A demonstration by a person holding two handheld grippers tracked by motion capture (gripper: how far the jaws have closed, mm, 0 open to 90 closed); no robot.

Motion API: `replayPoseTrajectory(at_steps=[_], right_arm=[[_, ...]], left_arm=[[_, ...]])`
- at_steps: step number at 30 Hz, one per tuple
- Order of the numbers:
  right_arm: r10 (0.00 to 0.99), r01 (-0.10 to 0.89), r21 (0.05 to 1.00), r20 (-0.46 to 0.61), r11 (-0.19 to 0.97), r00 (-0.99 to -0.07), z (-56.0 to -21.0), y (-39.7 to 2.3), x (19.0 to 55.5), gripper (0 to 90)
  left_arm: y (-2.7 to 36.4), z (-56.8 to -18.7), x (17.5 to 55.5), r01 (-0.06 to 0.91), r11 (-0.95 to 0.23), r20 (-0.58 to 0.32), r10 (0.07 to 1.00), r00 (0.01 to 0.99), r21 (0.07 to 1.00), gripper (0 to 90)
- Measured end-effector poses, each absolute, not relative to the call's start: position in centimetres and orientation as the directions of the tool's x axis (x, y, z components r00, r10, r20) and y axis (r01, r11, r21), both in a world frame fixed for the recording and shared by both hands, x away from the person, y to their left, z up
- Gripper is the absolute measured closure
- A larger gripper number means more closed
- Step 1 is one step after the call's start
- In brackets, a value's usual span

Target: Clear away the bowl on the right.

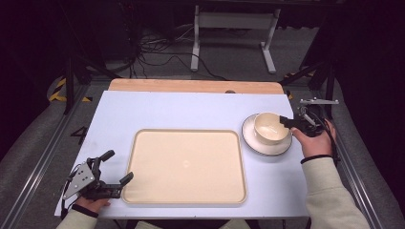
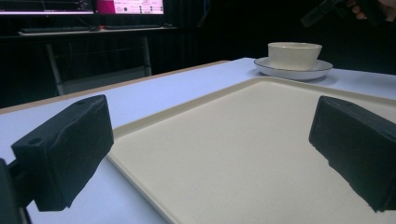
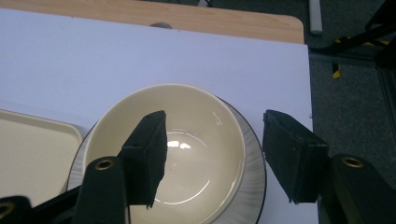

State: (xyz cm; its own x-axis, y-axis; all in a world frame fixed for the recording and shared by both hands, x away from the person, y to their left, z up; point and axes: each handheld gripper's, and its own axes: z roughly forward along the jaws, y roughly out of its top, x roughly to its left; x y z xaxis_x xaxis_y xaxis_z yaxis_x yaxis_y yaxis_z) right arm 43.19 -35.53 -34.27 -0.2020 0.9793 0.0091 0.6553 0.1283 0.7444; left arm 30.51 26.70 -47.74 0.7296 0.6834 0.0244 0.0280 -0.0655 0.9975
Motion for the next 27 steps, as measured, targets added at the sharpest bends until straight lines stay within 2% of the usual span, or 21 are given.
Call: replayPoseTrajectory(at_steps=[12,27], right_arm=[[0.989,0.772,0.627,0.021,0.103,-0.149,-35.1,-35.7,45.2,47.6],[0.991,0.851,0.519,0.053,0.077,-0.122,-36.8,-36.9,47.4,53.9]], left_arm=[[26.7,-47.7,30.5,0.026,-0.066,0.026,0.683,0.73,0.997,0.2],[26.7,-47.7,30.5,0.028,-0.065,0.024,0.683,0.73,0.997,0.3]])
